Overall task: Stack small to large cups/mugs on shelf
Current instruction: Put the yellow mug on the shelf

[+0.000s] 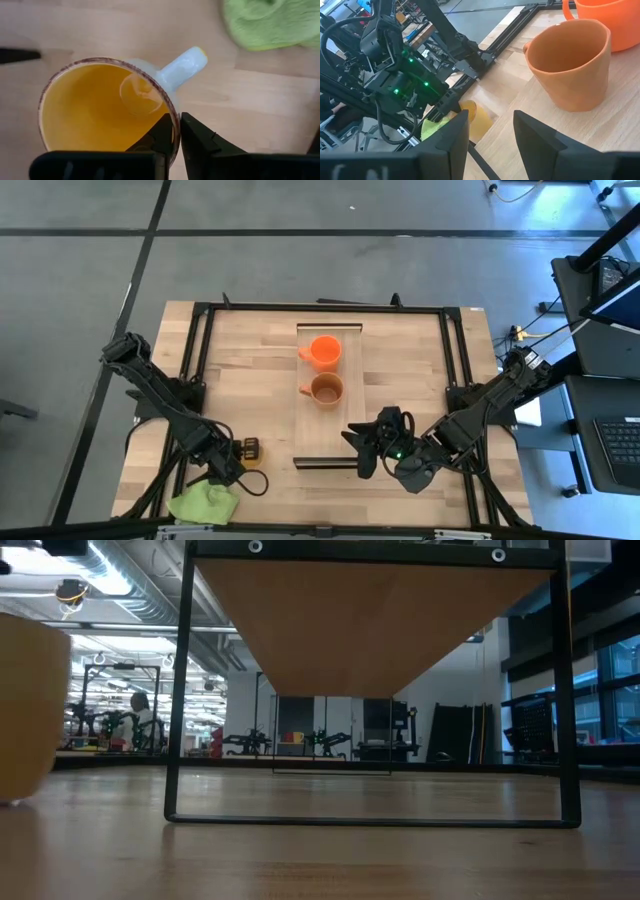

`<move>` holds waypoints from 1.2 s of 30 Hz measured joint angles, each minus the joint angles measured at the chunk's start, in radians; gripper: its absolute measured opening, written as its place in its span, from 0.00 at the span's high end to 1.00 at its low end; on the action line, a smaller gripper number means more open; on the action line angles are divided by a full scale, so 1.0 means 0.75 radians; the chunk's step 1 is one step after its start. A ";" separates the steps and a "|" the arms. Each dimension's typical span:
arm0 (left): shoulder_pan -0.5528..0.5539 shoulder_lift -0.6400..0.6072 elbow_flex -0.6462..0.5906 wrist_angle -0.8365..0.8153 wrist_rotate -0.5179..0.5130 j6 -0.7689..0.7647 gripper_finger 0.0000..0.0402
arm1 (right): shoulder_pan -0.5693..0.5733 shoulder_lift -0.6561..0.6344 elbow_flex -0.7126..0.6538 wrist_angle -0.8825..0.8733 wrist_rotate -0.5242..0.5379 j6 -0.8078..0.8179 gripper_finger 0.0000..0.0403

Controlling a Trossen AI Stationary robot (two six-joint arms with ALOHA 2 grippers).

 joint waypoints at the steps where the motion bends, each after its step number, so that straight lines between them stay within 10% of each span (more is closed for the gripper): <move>1: 0.002 0.000 0.000 0.000 -0.018 -0.012 0.92 | 0.000 0.000 0.000 0.000 -0.001 0.000 0.61; 20: 0.001 -0.051 0.007 -0.120 -0.146 -0.096 0.86 | 0.000 -0.001 0.000 -0.024 -0.029 0.000 0.61; 36: 0.033 -0.035 0.349 -0.128 -0.045 -1.801 0.86 | 0.000 -0.001 0.000 -0.086 -0.079 -0.003 0.61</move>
